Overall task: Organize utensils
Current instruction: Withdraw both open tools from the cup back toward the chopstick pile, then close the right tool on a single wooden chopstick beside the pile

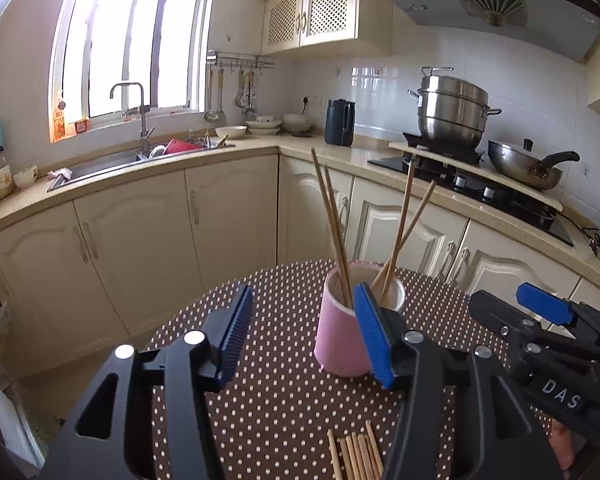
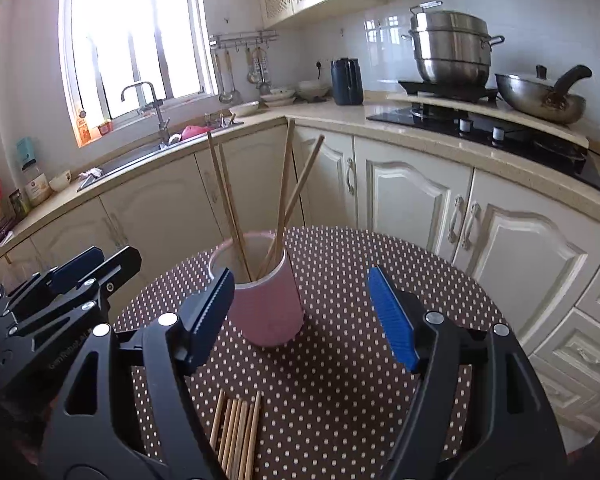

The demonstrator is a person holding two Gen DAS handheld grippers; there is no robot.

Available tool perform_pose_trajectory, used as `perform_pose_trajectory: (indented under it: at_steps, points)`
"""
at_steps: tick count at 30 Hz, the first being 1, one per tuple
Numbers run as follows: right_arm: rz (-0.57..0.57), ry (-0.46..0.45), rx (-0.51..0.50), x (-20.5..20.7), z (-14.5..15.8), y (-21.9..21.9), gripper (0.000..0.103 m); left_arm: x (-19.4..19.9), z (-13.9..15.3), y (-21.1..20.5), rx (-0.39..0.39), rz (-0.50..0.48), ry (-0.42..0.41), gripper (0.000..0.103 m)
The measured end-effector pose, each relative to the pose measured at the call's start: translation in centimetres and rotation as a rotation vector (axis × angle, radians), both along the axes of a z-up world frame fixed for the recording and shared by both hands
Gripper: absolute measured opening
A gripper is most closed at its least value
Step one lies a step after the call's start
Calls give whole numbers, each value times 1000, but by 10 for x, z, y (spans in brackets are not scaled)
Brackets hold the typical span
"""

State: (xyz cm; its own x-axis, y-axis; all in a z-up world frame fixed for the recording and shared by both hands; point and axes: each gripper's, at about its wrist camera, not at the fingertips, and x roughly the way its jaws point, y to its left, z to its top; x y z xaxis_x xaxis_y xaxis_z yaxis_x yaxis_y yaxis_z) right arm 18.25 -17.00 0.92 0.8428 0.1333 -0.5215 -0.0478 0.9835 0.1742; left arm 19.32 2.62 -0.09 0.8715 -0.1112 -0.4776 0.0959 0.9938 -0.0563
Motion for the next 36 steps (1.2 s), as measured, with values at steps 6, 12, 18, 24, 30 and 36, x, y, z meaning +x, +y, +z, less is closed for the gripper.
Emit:
perform_pose_trajectory:
  at_steps: [6,12,18,24,30,36]
  points:
    - [-9,58,-14,-13,-23,2,71,-11,-21,4,-6,-6,63,56]
    - [16,142,-21,-22,-52,7,71,-25,-50,8,-11,-10,152,57]
    - [51,239,-24,-32,-83,14,71,-36,-82,15,-8,-8,241,58]
    - [83,303,-44,-38,-106,24,71,-48,-99,28,-32,4,297,58]
    - [104,338,-68,-45,-119,33,71,-62,-115,40,-48,15,340,58]
    - [102,386,-122,-43,-130,44,71,-66,-127,45,-52,20,365,58]
